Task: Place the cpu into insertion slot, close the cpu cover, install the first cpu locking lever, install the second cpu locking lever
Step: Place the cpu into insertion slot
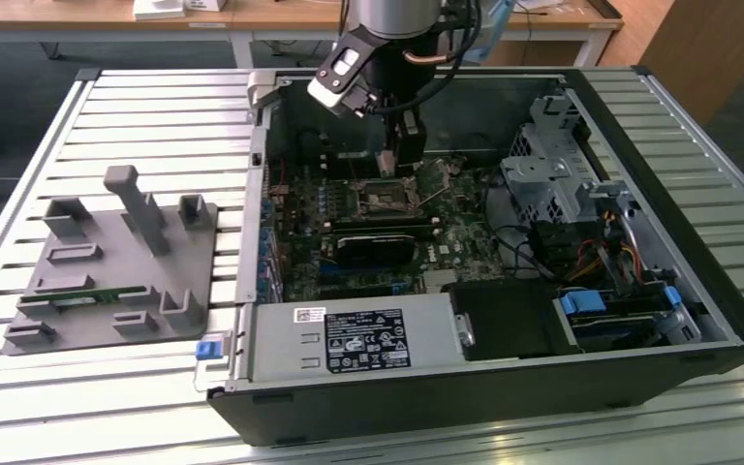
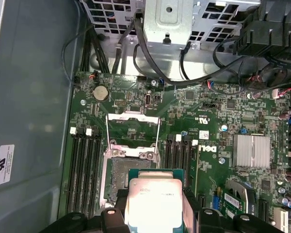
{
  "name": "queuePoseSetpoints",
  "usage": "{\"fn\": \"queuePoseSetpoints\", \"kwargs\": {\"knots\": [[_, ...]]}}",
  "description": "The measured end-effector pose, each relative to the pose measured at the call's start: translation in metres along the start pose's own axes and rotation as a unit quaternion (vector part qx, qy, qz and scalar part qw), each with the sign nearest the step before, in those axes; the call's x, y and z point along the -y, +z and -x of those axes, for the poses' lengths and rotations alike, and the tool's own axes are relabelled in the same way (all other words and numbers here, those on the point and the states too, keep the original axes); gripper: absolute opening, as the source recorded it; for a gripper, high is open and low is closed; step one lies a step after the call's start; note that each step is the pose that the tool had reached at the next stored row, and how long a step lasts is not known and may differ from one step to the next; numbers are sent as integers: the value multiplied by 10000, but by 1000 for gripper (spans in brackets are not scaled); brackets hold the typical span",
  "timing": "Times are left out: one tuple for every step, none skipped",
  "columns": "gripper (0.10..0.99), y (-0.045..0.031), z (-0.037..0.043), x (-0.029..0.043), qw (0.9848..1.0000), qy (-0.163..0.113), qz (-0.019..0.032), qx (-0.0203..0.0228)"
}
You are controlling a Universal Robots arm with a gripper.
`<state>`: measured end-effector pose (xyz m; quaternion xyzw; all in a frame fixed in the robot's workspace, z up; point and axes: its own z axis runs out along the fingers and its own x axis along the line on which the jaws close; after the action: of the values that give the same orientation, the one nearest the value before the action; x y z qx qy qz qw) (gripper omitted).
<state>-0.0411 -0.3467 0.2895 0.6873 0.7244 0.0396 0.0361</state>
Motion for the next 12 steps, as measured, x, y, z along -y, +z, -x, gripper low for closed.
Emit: {"fn": "queuePoseSetpoints", "kwargs": {"knots": [[525,1,0,0,10000,0,0,0],[525,1,0,1,10000,0,0,0],[525,2,0,2,10000,0,0,0],[525,2,0,3,10000,1,0,0],[525,6,-1,4,10000,0,1,-1],[525,11,-1,5,10000,1,1,-2],[525,15,-1,6,10000,2,1,-1],[525,23,-1,7,10000,5,0,1],[525,35,-1,8,10000,8,0,1],[525,50,-5,10,10000,13,0,1],[525,67,-12,12,10000,21,0,2],[525,84,-24,13,10000,32,0,4]]}}
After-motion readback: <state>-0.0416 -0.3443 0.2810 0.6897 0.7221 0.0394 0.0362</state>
